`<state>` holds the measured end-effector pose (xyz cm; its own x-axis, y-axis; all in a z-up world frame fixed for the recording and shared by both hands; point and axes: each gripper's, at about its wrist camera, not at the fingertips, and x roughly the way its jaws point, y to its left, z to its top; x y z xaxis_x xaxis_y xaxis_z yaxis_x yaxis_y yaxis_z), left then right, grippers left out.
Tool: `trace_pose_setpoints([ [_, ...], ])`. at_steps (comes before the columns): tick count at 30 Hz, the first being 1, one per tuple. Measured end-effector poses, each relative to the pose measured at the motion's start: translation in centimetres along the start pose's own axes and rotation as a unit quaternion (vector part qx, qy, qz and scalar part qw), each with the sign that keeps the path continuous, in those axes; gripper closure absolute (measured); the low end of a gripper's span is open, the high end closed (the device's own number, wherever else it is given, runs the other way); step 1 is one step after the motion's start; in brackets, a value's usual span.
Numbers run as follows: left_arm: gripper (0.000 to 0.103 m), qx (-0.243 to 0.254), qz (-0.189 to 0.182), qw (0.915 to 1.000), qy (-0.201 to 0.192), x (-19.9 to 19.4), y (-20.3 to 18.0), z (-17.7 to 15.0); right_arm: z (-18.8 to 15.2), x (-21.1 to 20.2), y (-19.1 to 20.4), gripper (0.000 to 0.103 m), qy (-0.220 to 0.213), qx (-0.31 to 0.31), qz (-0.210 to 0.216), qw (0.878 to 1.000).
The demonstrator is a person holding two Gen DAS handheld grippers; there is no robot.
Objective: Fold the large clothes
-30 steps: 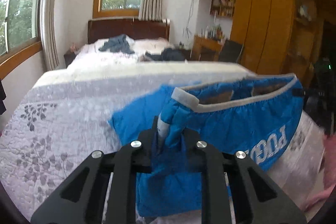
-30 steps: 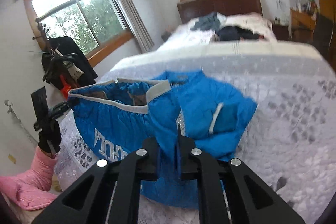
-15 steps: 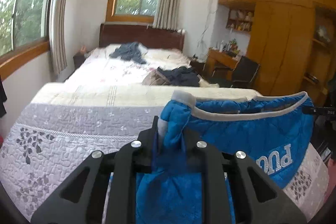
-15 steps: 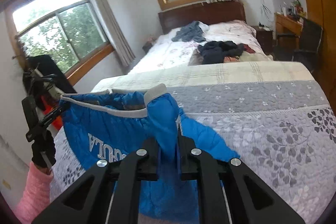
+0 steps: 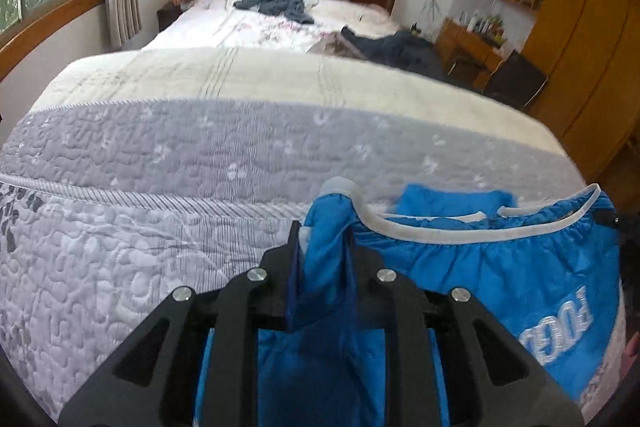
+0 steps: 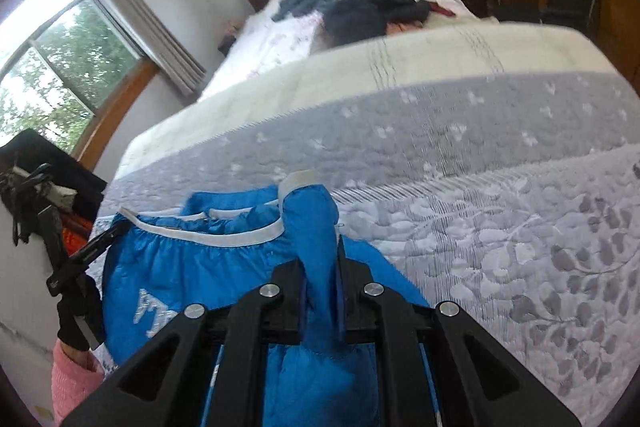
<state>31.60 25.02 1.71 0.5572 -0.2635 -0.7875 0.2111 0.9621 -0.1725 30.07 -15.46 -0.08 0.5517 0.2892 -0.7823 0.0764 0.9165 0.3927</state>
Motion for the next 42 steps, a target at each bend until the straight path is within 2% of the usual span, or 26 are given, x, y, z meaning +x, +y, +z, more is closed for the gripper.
trace_pose_setpoints([
  [3, 0.08, -0.013, 0.001, 0.9997, 0.021, 1.9, 0.8, -0.4, -0.5, 2.3, -1.3, 0.092, 0.021, 0.016, -0.011, 1.0],
  [5, 0.074, -0.018, 0.003, 0.9994, 0.028, 2.5, 1.2, -0.7, -0.9, 3.8, -2.3, 0.091, 0.037, 0.028, -0.013, 0.999],
  [9, 0.065, -0.031, 0.005, 0.9987, 0.04, 3.3, 1.9, -0.7, -1.5, 5.3, -3.0, 0.087, 0.045, 0.037, -0.014, 0.998],
  [15, 0.055, -0.068, -0.016, 0.9971, 0.03, 0.2, 3.6, -1.3, -2.2, 2.5, -2.7, 0.066, 0.027, 0.025, -0.034, 0.999],
  [18, 0.045, -0.074, -0.027, 0.9968, 0.011, -2.6, 4.3, -2.4, -3.2, -0.1, -2.9, 0.06, 0.012, 0.014, -0.018, 1.0],
  [24, 0.042, -0.062, -0.036, 0.9973, -0.016, -9.0, 5.4, -7.1, -7.6, -4.6, -3.5, 0.056, 0.007, 0.007, 0.018, 1.0],
  [31, 0.035, -0.025, -0.046, 0.998, -0.035, -14.1, 3.7, -13.1, -13.1, -7.7, -2.7, 0.051, 0.008, -0.016, 0.045, 0.999],
  [35, 0.031, -0.017, -0.053, 0.9982, -0.024, -14.5, 3.1, -15.3, -14.9, -8.0, -2.3, 0.049, 0.015, -0.026, 0.049, 0.998],
  [39, 0.031, -0.024, -0.056, 0.9981, -0.001, -13.6, 3.1, -17.0, -16.0, -7.3, -2.3, 0.047, 0.021, -0.037, 0.035, 0.998],
  [40, 0.034, -0.027, -0.056, 0.9981, 0.003, -13.2, 3.1, -17.2, -16.2, -7.0, -2.3, 0.047, 0.024, -0.04, 0.033, 0.998],
  [42, 0.044, -0.033, -0.055, 0.9978, 0.015, -12.4, 3.1, -17.5, -16.4, -6.5, -2.2, 0.053, 0.029, -0.044, 0.03, 0.998],
])
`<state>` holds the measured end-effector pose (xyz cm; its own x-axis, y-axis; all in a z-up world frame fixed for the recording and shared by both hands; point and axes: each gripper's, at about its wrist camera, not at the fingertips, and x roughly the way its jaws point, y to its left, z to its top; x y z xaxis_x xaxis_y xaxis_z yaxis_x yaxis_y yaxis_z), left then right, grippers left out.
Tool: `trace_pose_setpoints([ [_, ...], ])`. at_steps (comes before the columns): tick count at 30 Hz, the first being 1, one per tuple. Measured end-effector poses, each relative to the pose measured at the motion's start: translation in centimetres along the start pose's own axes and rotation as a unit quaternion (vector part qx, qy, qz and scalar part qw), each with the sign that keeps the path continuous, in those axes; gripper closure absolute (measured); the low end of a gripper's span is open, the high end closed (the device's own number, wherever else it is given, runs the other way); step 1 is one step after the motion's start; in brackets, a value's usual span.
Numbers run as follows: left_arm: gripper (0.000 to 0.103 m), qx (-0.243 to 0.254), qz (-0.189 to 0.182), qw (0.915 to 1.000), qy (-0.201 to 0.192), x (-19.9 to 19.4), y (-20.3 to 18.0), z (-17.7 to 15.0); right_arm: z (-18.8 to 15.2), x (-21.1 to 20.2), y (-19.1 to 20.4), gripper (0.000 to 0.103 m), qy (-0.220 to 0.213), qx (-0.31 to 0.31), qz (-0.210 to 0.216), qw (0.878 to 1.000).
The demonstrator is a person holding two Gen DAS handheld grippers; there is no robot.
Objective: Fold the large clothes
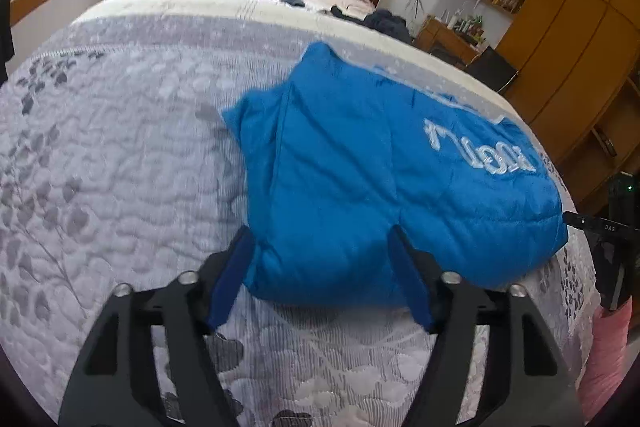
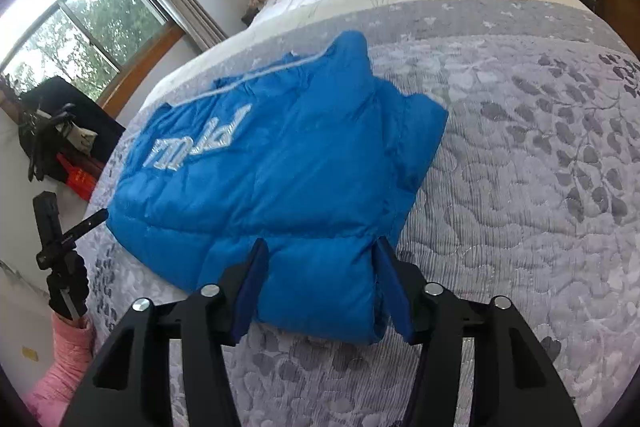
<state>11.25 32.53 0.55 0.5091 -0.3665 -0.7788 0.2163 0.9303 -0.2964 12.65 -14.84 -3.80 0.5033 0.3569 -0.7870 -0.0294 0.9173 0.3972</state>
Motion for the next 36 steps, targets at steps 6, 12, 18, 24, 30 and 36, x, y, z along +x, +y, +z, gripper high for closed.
trace_pose_setpoints([
  [6, 0.079, -0.029, 0.008, 0.9995, -0.004, 0.1, 1.0, 0.3, -0.1, -0.2, 0.8, 0.086, -0.001, -0.015, -0.023, 1.0],
  [12, 0.087, -0.047, -0.01, 0.9988, -0.003, -0.7, 1.6, 0.5, 0.0, -2.1, 1.0, 0.095, -0.009, -0.01, -0.004, 1.0],
  [18, 0.087, -0.033, -0.001, 0.9994, 0.004, 0.1, 1.8, 0.1, -0.4, -2.0, 0.0, 0.096, 0.007, 0.01, 0.001, 1.0],
  [24, 0.086, -0.005, 0.025, 0.9997, 0.002, 1.1, 1.2, -0.6, -1.0, 0.7, -1.5, 0.096, 0.027, 0.023, 0.001, 0.999],
  [30, 0.084, -0.002, 0.032, 0.9995, -0.003, 1.3, 1.3, -0.9, -1.4, 1.7, -1.8, 0.094, 0.026, 0.025, 0.001, 0.999],
  [36, 0.08, -0.019, 0.034, 0.9992, -0.012, -0.6, 1.4, -0.5, -1.2, 0.0, -1.0, 0.085, 0.017, 0.015, -0.024, 0.999],
])
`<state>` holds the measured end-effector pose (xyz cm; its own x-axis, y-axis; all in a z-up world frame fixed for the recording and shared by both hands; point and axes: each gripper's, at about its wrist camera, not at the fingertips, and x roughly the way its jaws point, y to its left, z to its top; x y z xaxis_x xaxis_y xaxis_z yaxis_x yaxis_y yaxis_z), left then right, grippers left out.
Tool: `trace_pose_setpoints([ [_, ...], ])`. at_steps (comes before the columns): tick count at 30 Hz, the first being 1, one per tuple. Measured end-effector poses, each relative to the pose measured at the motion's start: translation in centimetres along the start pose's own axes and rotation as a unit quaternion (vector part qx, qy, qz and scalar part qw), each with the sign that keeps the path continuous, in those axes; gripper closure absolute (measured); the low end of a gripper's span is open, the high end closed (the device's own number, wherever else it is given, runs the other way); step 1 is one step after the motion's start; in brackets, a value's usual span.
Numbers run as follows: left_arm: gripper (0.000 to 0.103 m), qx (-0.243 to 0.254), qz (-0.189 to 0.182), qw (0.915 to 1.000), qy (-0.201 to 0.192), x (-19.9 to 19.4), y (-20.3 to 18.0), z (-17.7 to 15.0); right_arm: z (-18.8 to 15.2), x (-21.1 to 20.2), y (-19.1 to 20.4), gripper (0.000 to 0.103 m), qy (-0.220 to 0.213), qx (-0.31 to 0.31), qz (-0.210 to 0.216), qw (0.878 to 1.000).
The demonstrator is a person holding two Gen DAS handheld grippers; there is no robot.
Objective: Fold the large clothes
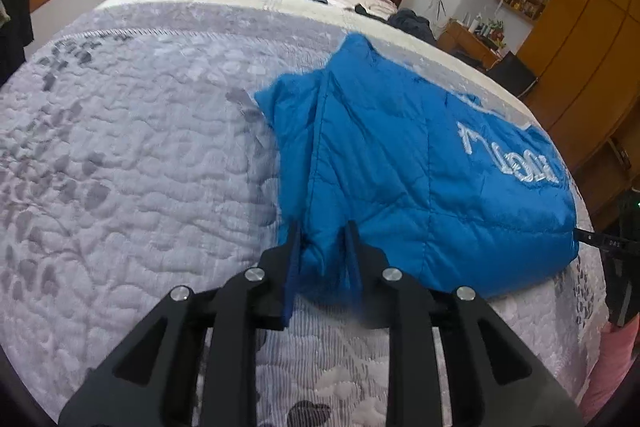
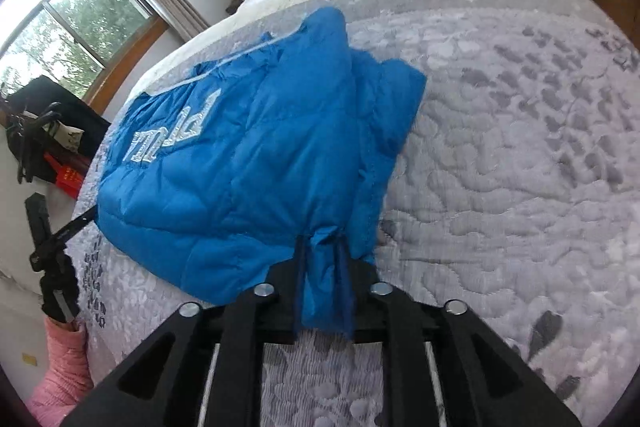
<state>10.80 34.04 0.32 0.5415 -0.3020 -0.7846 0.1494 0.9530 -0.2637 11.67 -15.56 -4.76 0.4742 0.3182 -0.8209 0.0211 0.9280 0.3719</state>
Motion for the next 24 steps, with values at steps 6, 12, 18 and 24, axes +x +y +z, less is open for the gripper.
trace_pose_setpoints([
  [6, 0.069, 0.017, -0.015, 0.9988, -0.044, -3.8, -2.2, 1.3, 0.8, -3.4, 2.8, 0.085, -0.035, -0.03, -0.002, 0.999],
  [12, 0.064, 0.053, -0.015, 0.9979, -0.033, -2.2, -5.8, 2.4, 2.3, -2.4, 6.7, 0.081, -0.033, -0.068, 0.008, 0.997],
  [18, 0.063, 0.056, -0.003, 0.9982, 0.02, 3.0, -5.2, 1.9, 2.4, 2.5, 6.7, 0.081, 0.009, -0.066, -0.024, 0.998],
  [24, 0.064, 0.043, -0.018, 0.9987, 0.023, 2.7, -4.4, 1.9, 2.3, 3.4, 5.4, 0.08, 0.026, -0.042, 0.003, 0.999],
])
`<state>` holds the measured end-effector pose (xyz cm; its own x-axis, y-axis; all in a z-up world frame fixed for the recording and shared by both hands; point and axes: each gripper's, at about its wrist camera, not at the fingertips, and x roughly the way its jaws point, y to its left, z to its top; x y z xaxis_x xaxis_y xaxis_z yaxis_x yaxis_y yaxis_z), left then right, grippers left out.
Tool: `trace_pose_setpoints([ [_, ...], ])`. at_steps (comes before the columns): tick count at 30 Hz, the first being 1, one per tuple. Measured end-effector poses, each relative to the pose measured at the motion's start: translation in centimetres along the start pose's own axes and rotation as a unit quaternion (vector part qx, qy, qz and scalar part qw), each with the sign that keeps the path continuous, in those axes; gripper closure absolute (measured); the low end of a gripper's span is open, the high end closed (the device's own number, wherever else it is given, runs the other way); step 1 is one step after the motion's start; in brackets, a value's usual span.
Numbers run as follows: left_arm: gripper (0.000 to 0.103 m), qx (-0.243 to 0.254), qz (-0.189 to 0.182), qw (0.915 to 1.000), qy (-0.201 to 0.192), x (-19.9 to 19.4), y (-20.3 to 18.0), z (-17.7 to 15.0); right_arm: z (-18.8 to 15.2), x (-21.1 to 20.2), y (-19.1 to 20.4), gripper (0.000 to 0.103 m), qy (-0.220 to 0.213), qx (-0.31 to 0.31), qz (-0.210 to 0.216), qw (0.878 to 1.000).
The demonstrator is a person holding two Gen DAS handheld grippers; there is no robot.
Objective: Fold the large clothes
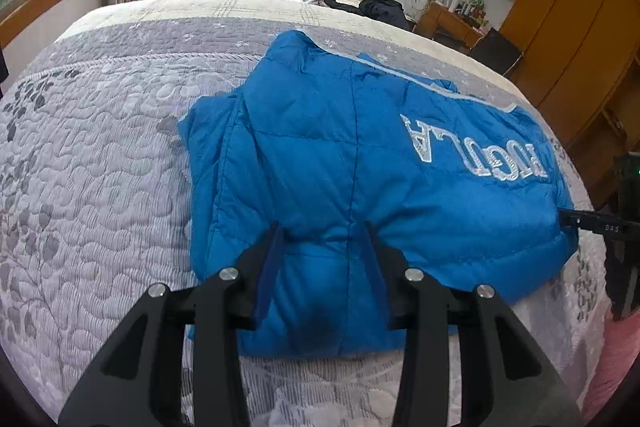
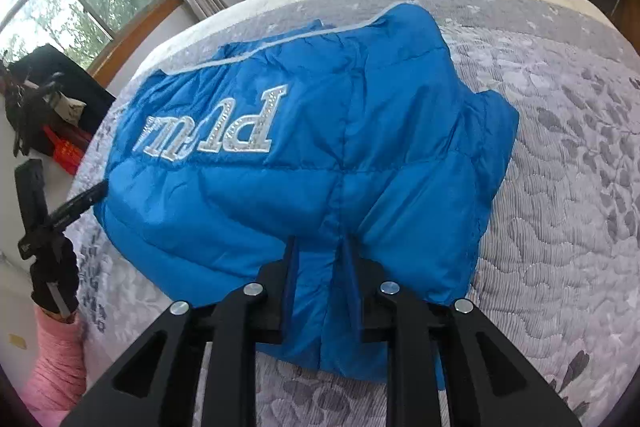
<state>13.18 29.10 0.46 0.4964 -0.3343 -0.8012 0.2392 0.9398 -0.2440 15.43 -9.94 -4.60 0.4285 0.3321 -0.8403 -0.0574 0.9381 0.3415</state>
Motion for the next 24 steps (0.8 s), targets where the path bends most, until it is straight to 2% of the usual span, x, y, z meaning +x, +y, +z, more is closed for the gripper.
trace_pose_setpoints([
  [1, 0.061, -0.005, -0.004, 1.0, -0.001, -0.5, 0.1, 0.2, 0.0, -0.3, 0.0, 0.078, -0.002, 0.0, 0.004, 1.0],
  [3, 0.041, -0.013, -0.002, 0.9998, -0.018, -1.9, 0.7, 0.5, -0.2, -1.5, -0.2, 0.065, -0.009, 0.003, 0.024, 1.0],
  [4, 0.023, -0.015, 0.006, 0.9994, -0.029, -2.7, 0.9, 0.7, -0.1, -2.3, -0.4, 0.051, -0.017, 0.005, 0.033, 0.999],
  [5, 0.018, -0.018, 0.016, 0.9988, -0.042, -3.4, 1.3, 0.9, -0.1, -3.1, -0.8, 0.04, -0.029, 0.008, 0.036, 0.999],
  [6, 0.018, -0.022, 0.026, 0.9981, -0.051, -4.0, 2.1, 1.2, -0.1, -4.2, -1.3, 0.036, -0.047, 0.011, 0.031, 0.998],
  [8, 0.016, -0.035, 0.032, 0.9979, -0.043, -4.0, 3.5, 1.7, 0.2, -5.5, -2.3, 0.022, -0.07, 0.02, 0.022, 0.997],
  [10, 0.015, -0.052, 0.015, 0.9984, -0.017, -3.0, 5.1, 2.1, 0.5, -6.2, -4.2, 0.015, -0.08, 0.045, 0.029, 0.995],
  [13, 0.015, -0.081, -0.017, 0.9965, 0.015, -0.7, 6.7, 2.4, 1.0, -5.0, -6.9, 0.012, -0.062, 0.083, 0.061, 0.993],
  [15, 0.015, -0.094, -0.054, 0.9937, 0.029, 0.8, 7.5, 2.3, 1.0, -3.5, -8.4, 0.012, -0.044, 0.107, 0.075, 0.99],
  [20, 0.015, -0.118, -0.121, 0.9843, 0.05, 4.1, 8.0, 2.9, 1.2, -0.4, -10.3, 0.012, -0.026, 0.14, 0.114, 0.983],
  [24, 0.014, -0.108, -0.147, 0.9815, 0.058, 5.9, 6.9, 4.1, 2.5, 2.8, -10.5, 0.01, 0.001, 0.149, 0.151, 0.977],
])
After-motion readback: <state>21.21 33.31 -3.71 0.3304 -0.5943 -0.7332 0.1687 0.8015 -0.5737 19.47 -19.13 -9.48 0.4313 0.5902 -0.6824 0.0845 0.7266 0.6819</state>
